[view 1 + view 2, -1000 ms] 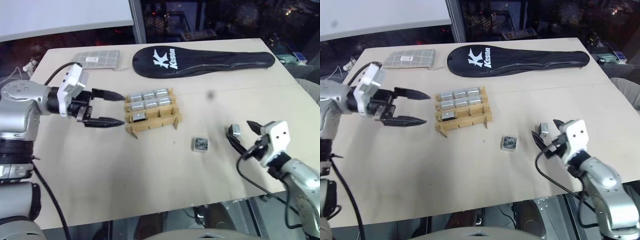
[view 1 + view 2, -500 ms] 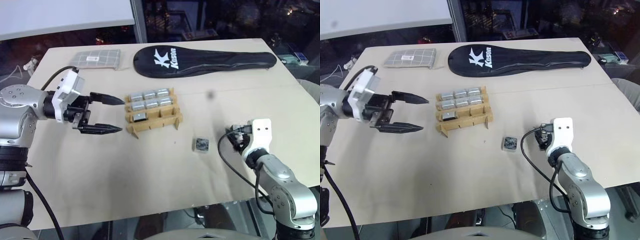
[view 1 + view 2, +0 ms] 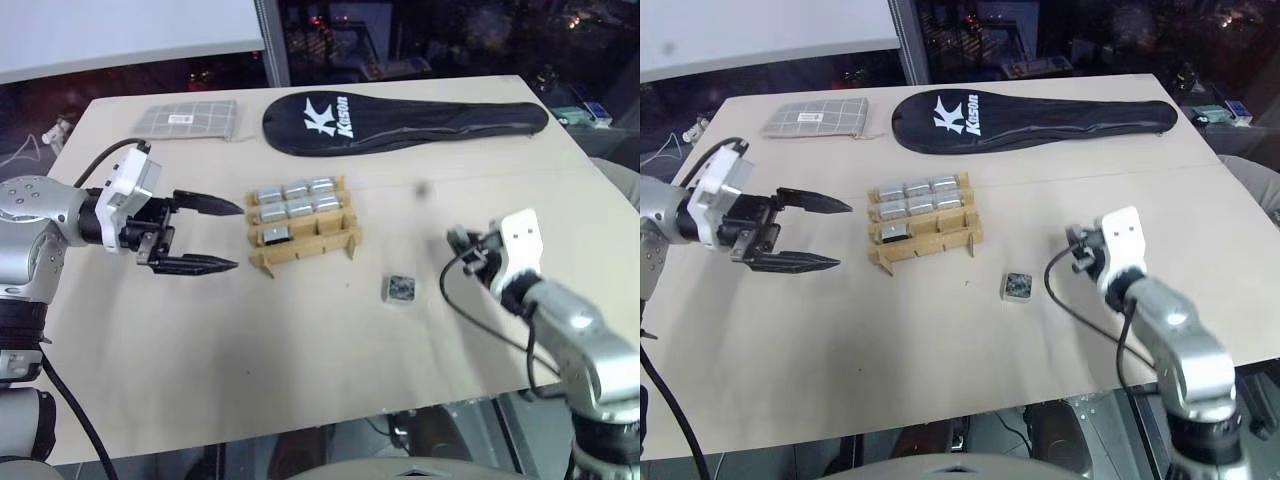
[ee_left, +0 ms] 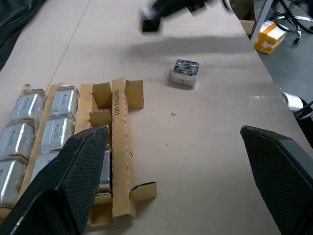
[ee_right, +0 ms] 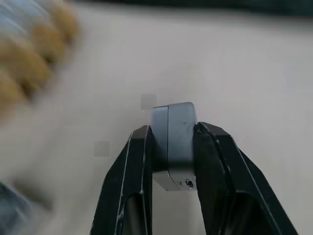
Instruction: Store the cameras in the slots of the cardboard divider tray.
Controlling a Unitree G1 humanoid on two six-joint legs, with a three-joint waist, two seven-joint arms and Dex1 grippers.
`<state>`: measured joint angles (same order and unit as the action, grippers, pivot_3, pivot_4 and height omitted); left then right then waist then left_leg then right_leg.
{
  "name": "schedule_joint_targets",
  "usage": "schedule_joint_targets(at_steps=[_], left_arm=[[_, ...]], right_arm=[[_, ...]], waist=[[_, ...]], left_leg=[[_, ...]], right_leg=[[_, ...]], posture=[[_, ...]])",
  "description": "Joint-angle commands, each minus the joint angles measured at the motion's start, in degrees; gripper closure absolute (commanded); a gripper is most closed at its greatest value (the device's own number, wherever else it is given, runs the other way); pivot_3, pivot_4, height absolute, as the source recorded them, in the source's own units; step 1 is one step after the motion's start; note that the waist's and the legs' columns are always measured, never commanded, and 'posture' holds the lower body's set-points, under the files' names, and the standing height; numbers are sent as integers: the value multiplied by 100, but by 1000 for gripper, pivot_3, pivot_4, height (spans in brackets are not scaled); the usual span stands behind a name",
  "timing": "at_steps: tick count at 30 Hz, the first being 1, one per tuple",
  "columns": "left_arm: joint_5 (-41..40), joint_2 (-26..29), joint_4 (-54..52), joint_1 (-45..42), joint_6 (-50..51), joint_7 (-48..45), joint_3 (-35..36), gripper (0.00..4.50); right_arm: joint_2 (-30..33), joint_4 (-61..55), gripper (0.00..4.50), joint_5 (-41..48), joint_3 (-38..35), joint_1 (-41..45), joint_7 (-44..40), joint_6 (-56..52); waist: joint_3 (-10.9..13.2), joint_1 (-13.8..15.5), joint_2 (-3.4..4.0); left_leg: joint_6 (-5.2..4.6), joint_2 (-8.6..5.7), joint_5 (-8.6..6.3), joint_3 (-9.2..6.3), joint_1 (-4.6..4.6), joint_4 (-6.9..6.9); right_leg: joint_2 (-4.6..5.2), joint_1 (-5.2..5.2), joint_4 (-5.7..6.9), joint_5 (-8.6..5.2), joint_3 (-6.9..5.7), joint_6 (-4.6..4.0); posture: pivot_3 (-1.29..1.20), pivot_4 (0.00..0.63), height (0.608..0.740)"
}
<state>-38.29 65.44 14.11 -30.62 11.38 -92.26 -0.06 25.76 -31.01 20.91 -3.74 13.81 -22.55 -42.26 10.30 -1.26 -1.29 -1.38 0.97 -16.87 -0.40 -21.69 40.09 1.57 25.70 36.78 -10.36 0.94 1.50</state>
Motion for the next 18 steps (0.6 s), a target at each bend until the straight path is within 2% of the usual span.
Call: schedule_joint_targets(at_steps=[1,4,9,14,18], left_arm=[[47,47,-42,142,-108,-24,352,0],[122,-59,119,189,-132,-21,546,0],[191,-122,252,443,-155,27,919,0],[209,-168,58,586,2,216,1196,0],[191,-199,-195,781,146,308,1379,0]], right_arm=[[388,429,3835,452,513,890,-1711,690],[227,1434,3835,152,1115,1857,-2397,1376],[-541,3569,3835,-368,2056,3424,-3664,2728],[-1126,5690,3835,-534,2516,4479,-5490,3917],[-1678,7319,3835,-822,2510,5287,-6014,4681]], waist=[[0,-25,0],[0,-40,-2],[2,-99,-1],[5,-109,-2],[7,-88,3]], left_leg=[[0,4,0,3,1,-1],[-4,16,-3,-11,-3,-7],[-5,17,-3,4,-2,-6],[-6,13,-6,3,-21,-7],[-6,12,-6,-2,-21,-7]], right_leg=[[-4,1,-1,0,1,0],[-16,2,-4,2,-10,2],[-17,8,-2,5,0,3],[-8,24,-8,28,-4,-1],[-5,25,-4,29,-10,-3]], posture=[[0,150,740],[0,150,740],[0,150,740],[0,150,740],[0,150,740]])
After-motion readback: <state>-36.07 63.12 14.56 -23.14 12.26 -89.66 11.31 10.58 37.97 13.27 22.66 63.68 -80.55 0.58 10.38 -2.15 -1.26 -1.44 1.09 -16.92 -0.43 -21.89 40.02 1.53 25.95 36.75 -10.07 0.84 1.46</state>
